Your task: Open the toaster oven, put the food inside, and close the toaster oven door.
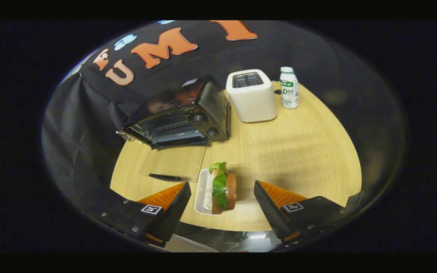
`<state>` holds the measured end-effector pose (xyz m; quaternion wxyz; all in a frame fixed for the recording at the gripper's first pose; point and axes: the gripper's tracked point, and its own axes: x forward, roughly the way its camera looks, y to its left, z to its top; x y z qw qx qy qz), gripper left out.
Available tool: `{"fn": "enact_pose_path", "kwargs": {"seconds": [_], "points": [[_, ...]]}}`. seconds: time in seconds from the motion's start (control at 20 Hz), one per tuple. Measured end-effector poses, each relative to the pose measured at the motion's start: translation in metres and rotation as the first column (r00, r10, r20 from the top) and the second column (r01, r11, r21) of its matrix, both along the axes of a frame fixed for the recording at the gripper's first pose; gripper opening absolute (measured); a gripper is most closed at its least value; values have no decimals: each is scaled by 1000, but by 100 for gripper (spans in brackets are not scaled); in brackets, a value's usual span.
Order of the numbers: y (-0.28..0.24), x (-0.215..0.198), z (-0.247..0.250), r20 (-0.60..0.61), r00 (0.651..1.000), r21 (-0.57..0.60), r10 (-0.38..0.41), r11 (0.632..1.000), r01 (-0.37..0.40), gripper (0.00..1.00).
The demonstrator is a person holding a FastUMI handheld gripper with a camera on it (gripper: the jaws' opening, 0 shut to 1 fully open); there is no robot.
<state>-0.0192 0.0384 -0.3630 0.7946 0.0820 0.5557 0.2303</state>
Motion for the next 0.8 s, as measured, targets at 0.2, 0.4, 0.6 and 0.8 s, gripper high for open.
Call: {"fn": "enact_pose_path", "kwargs": {"seconds": [0.2, 0.4, 0.6, 0.8], "points": [[7, -9, -22, -145, 987, 28, 63, 998, -59, 99], [12, -7, -36, -193, 975, 16, 109, 994, -108, 98], [20, -20, -44, -307, 944, 13, 121, 992, -123, 76], [23, -16, -43, -300, 947, -1, 112, 993, -118, 42]]}}
